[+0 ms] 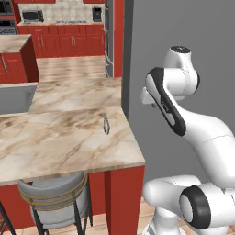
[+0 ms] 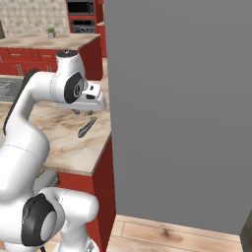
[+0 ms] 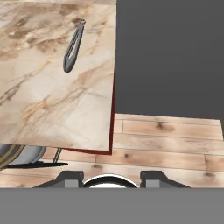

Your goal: Pick up the tongs from the counter and place them near the plate next to the oven.

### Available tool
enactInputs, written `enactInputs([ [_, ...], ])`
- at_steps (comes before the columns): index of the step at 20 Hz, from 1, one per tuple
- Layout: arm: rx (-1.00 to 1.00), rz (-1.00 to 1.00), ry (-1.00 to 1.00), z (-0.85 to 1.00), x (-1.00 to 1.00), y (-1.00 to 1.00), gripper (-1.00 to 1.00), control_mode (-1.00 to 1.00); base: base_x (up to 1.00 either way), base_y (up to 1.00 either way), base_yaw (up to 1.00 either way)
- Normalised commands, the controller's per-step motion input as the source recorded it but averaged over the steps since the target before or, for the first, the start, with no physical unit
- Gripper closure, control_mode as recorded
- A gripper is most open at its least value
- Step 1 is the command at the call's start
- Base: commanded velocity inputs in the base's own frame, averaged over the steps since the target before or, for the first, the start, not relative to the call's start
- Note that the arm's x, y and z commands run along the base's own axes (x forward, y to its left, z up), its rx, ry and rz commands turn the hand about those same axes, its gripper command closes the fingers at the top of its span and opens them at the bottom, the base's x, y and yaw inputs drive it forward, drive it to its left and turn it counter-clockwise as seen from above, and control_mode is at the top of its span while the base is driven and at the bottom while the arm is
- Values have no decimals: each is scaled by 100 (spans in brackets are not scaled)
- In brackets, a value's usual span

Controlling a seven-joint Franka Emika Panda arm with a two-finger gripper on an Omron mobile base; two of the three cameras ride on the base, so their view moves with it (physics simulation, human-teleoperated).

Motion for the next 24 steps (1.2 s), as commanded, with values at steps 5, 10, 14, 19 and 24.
enactInputs([
  [5,-3,1,0,-2,-7,16,-100,-100,0,0,0],
  [10,0,0,-1,0,0,12,-100,-100,0,0,0],
  [14,9,0,-3,-10,16,72,-100,-100,0,0,0],
  [19,14,-5,-1,-32,53,98,-100,-100,0,0,0],
  [24,10,-6,1,-38,58,48,-100,-100,0,0,0],
])
